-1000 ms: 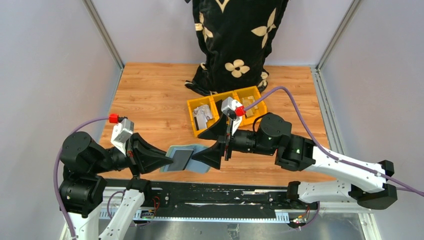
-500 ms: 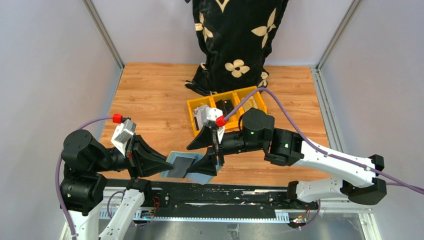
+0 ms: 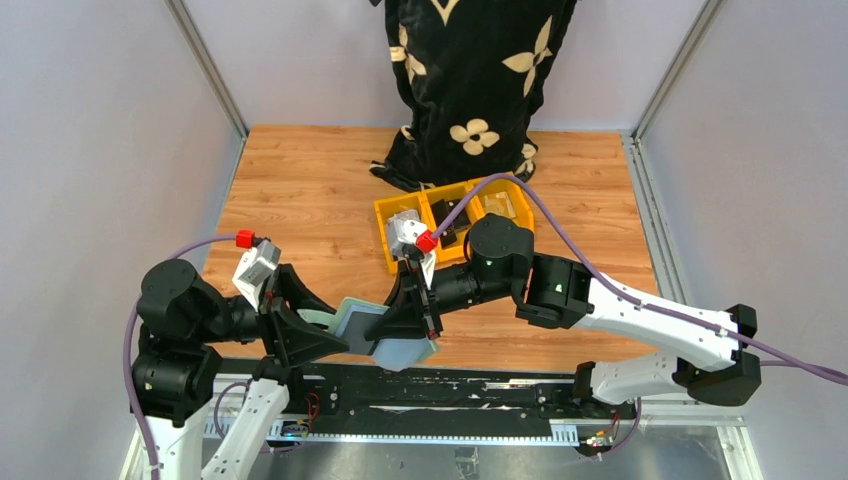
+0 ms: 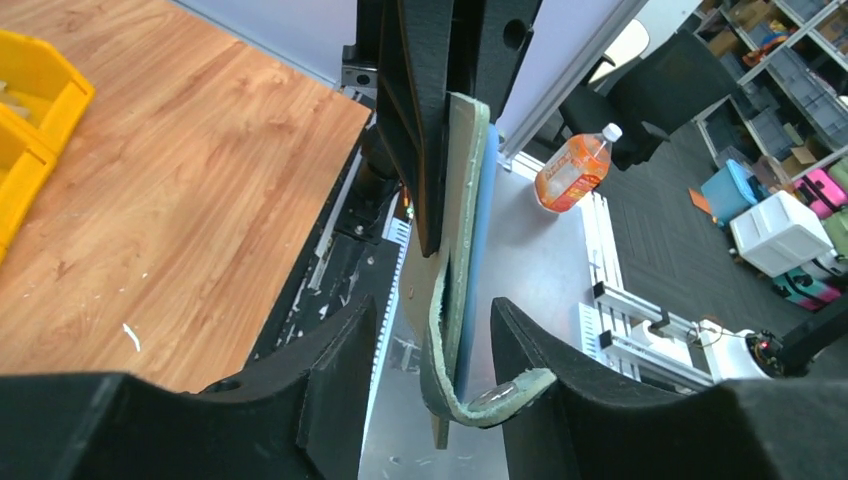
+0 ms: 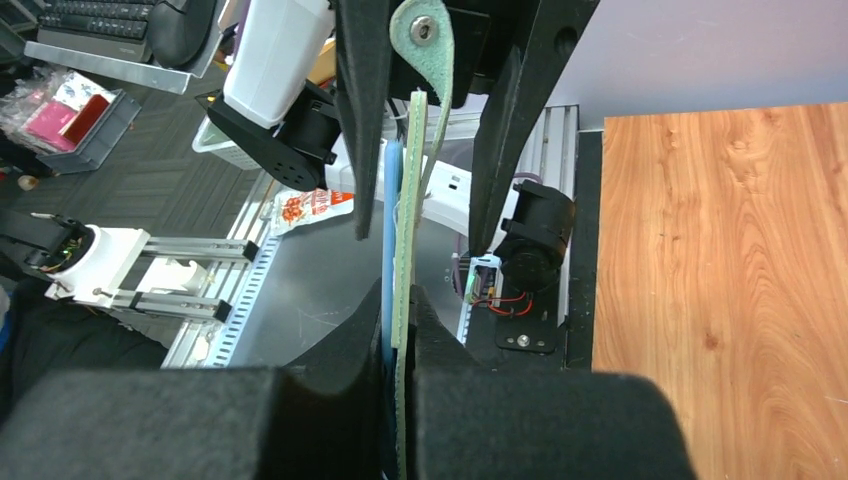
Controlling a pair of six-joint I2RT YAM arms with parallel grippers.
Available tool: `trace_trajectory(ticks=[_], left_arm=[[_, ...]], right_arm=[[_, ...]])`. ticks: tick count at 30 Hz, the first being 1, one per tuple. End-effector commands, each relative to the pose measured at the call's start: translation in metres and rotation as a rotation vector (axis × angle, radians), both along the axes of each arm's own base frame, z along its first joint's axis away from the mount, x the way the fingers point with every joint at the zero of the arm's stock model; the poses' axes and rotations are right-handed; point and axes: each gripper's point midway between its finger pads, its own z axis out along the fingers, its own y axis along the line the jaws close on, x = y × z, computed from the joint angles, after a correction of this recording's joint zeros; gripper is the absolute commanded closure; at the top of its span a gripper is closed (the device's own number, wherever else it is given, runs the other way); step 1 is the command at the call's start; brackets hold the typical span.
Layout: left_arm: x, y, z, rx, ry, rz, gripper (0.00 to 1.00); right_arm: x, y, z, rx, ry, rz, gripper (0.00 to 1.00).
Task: Take the credit cards out of the card holder
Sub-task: Remove the credit card from the card holder.
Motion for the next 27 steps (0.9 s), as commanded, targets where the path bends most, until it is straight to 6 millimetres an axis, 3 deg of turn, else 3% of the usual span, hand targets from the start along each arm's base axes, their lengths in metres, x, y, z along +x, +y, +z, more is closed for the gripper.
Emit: trace_trajectory(ticks=[1,6,10,15,18,22,25,27], left_arm=[[-0.006,0.0,-0.004,-0.003,0.002,-0.012,0.51],[-0.004,0.0,-0.005,-0.002,0.014,-0.015,0.65],[-0.004,-0.001,-0.004,-0.002,0.02,-0.036,0.83],[-0.004,-0.001,-0.003,-0.002,0.009,-0.039,0.99],[0.0,-0.001,-0.003,-0.001,0.007,-0.018,1.0],[0.014,0.0,-0.004,0.009,0.007,0.057,1.0],[0.032,0.003,-0.009,0.024,-0.001,0.157,1.0],[0.042,0.005,-0.012,0.033,0.002,0.211,1.0]], right_arm=[[-0.01,-0.001,0.016,0.007,0.025,0.04,1.0],[-0.014,0.009,0.015,-0.001,0.056,0.078,1.0],[-0.017,0.013,0.012,-0.019,0.069,0.107,0.99],[-0.006,-0.001,0.021,0.014,0.05,0.038,0.61],[0.021,-0.017,0.048,0.09,0.048,-0.155,0.42],[0.058,-0.051,0.074,0.198,0.071,-0.432,0.38],[0.059,-0.065,0.08,0.262,0.112,-0.467,0.39],[0.051,-0.06,0.076,0.254,0.144,-0.421,0.39]])
